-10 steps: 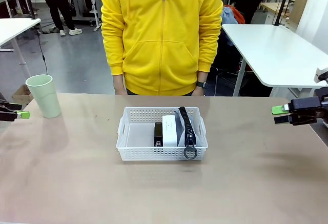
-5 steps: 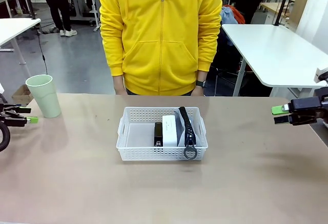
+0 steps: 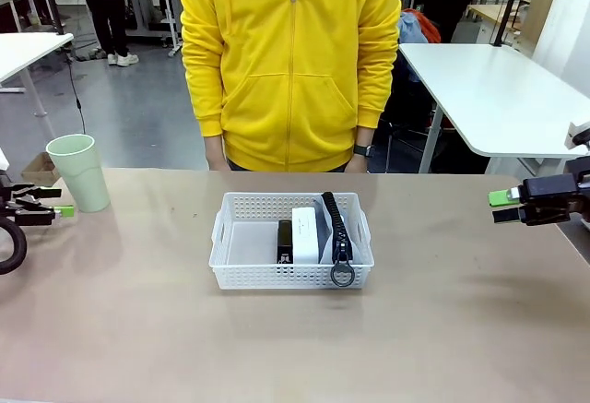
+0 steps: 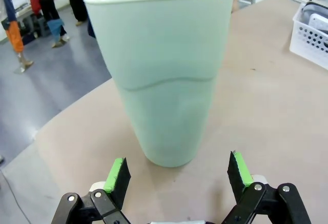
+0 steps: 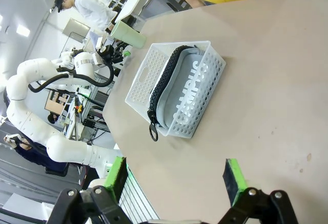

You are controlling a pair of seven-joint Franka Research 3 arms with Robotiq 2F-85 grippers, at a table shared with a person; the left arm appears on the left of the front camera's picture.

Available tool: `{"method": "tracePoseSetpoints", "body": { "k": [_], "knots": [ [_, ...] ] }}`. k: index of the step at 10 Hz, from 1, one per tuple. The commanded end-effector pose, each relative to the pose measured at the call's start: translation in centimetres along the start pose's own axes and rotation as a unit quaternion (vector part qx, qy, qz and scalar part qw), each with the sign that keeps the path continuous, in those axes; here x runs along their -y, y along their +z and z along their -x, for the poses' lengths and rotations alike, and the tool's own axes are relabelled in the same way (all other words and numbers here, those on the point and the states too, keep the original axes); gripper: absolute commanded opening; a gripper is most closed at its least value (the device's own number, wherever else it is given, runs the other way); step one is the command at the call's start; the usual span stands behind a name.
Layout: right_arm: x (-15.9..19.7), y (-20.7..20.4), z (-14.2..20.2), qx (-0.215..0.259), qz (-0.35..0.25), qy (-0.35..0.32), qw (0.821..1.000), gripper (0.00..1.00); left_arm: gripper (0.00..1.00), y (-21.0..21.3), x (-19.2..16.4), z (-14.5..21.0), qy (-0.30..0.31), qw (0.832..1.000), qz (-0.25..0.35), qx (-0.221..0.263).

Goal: Efficiently arrange items inside the basket to fit them all.
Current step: Pick up the Reusable plastic cup and place it inside the Organizing basket.

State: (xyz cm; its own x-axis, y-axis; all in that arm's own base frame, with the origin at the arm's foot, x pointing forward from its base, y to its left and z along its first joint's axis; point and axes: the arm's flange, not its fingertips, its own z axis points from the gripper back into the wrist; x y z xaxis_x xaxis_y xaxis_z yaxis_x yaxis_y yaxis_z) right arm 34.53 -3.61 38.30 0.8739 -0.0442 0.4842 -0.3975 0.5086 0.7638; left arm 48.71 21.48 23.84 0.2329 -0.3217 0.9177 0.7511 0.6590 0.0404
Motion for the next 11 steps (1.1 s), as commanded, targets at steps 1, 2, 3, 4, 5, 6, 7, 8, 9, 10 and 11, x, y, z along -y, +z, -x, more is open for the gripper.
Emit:
{"method": "tracePoseSetpoints", "body": {
  "k": [1, 2, 3, 4, 5, 6, 7, 8, 9, 10, 11],
  "knots": [
    [-0.3, 0.0, -0.1, -0.002, 0.001, -0.007, 1.0, 1.0, 1.0, -1.4, -0.3, 0.5, -0.02, 0.999, -0.012, 0.039],
    [-0.3, 0.0, -0.1, -0.002, 0.001, -0.007, 1.0, 1.0, 1.0, -1.9, -0.4, 0.4, -0.019, 0.999, -0.018, 0.04],
    [-0.3, 0.0, -0.1, -0.002, 0.001, -0.007, 1.0, 1.0, 1.0, -2.4, -0.6, 0.4, -0.017, 0.999, -0.022, 0.043],
    [-0.3, 0.0, -0.1, -0.002, 0.001, -0.007, 1.0, 1.0, 1.0, -2.6, -0.7, 0.3, -0.017, 0.998, -0.023, 0.052],
    [-0.3, 0.0, -0.1, -0.002, 0.001, -0.007, 1.0, 1.0, 1.0, -2.7, -0.7, 0.1, -0.018, 0.997, -0.023, 0.066],
    [-0.3, 0.0, -0.1, -0.002, 0.001, -0.007, 1.0, 1.0, 1.0, -2.8, -0.7, -0.1, -0.021, 0.997, -0.024, 0.076],
    [-0.3, 0.0, -0.1, -0.002, 0.001, -0.007, 1.0, 1.0, 1.0, -3.0, -0.7, -0.4, -0.019, 0.996, -0.019, 0.087],
    [-0.3, 0.0, -0.1, -0.002, 0.001, -0.007, 1.0, 1.0, 1.0, -3.2, -0.7, -0.8, -0.017, 0.995, -0.016, 0.098],
    [-0.3, 0.0, -0.1, -0.002, 0.001, -0.007, 1.0, 1.0, 1.0, -3.4, -0.7, -1.4, -0.018, 0.994, -0.011, 0.111],
    [-0.3, 0.0, -0.1, -0.002, 0.001, -0.007, 1.0, 1.0, 1.0, -3.3, -0.7, -1.7, -0.018, 0.992, -0.014, 0.123],
    [-0.3, 0.0, -0.1, -0.002, 0.001, -0.007, 1.0, 1.0, 1.0, -3.1, -0.8, -2.2, -0.026, 0.99, -0.015, 0.139]
  ]
}}
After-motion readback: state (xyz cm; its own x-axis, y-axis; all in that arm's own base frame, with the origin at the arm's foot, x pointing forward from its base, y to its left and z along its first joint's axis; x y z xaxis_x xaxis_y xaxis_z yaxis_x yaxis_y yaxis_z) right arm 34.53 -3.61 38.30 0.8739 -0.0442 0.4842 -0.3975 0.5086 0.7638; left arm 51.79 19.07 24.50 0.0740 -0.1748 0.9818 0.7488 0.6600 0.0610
